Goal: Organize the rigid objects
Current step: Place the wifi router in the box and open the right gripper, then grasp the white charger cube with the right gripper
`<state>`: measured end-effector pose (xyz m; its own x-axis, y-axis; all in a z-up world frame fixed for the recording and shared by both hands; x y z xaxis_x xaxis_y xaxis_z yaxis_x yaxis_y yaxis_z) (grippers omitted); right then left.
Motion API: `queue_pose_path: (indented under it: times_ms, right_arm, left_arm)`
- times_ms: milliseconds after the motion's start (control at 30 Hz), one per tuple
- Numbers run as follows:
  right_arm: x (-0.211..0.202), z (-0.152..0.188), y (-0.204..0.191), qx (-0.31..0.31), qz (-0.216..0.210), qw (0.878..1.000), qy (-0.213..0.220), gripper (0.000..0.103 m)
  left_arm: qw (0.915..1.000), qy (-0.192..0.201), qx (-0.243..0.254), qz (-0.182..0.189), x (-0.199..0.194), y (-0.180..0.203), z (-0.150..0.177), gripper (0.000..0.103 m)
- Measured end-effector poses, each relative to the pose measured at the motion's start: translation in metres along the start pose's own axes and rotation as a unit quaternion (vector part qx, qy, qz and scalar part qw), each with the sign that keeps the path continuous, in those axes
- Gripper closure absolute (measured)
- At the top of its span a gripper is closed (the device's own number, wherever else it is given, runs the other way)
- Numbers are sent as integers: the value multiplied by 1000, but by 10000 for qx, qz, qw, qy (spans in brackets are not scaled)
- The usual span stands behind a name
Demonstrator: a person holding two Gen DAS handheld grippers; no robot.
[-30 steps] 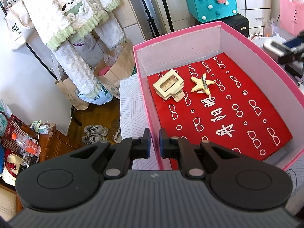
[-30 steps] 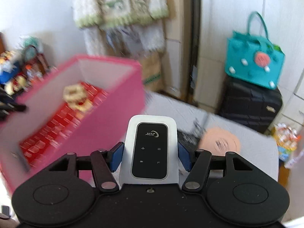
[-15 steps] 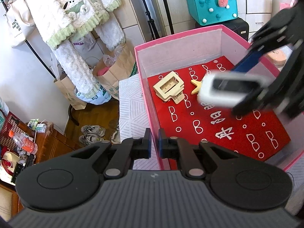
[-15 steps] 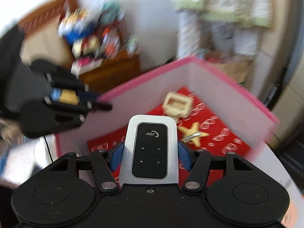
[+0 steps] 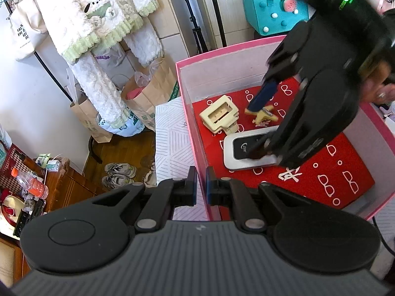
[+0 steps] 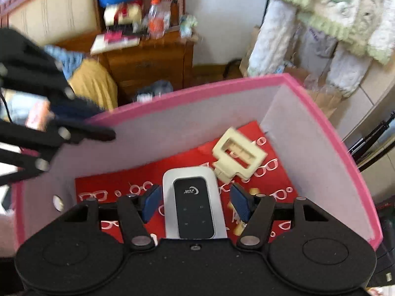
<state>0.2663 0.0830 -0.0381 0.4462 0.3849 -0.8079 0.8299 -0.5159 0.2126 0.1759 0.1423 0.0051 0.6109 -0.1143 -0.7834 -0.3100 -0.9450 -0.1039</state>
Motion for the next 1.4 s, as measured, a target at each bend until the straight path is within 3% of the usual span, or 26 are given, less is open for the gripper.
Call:
queue_pose_path:
  times_ms: [133, 267, 433, 600, 767, 800, 867, 933, 1100, 1400]
  right_arm:
    - [-42, 16, 17, 498, 42, 9974, 519, 34]
    - [-93, 47, 36, 1097, 184, 9861, 1234, 31]
    - [-133, 89, 44, 1332, 901, 9700, 1822, 20]
    - [-144, 138, 51, 1697, 1454, 9623, 1553, 20]
    - [-142, 197, 61, 2421, 1607, 9514, 1023, 23]
    - [-141, 209, 61, 2575, 1554, 9488, 968, 25]
    - [-137, 230, 60, 2809, 1389, 9458, 850, 44]
    - [-133, 247, 54, 2836, 1315, 9471, 722, 49]
    - [-122, 264, 39, 2705, 1111, 9542, 624, 50]
    - [-98, 266, 29, 2294, 1426, 9620, 398, 48]
  left_arm:
    - [10000, 4, 20, -34, 0, 2, 0, 96]
    - [9999, 12, 50, -87, 0, 2, 1, 96]
    - [9999, 9, 17, -122, 0, 3, 1, 96]
    - [9998, -7, 37, -194, 3, 5, 1, 96]
    - [9998, -28, 45, -216, 2, 5, 1, 96]
    - [9998, -31, 42, -215, 2, 5, 1, 96]
    - [9998, -84, 13, -197, 2, 5, 0, 96]
    - [9998, -102, -6, -189, 2, 3, 0, 95]
    - [9996, -121, 0, -248, 2, 5, 0, 95]
    - [9994, -166, -18, -315, 4, 6, -2, 95]
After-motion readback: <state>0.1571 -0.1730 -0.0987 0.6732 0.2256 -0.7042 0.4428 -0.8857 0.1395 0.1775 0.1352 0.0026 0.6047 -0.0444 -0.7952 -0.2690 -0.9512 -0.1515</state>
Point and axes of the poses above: each gripper's, at about its wrist camera, not at the fingertips, and x roughly the way its jaws point, y to its right, z to its underside, the point moved 2 cm from there along x, roughly the way its jaws point, and after that the axes turned 10 degrees about z, right-handed, at the moved point
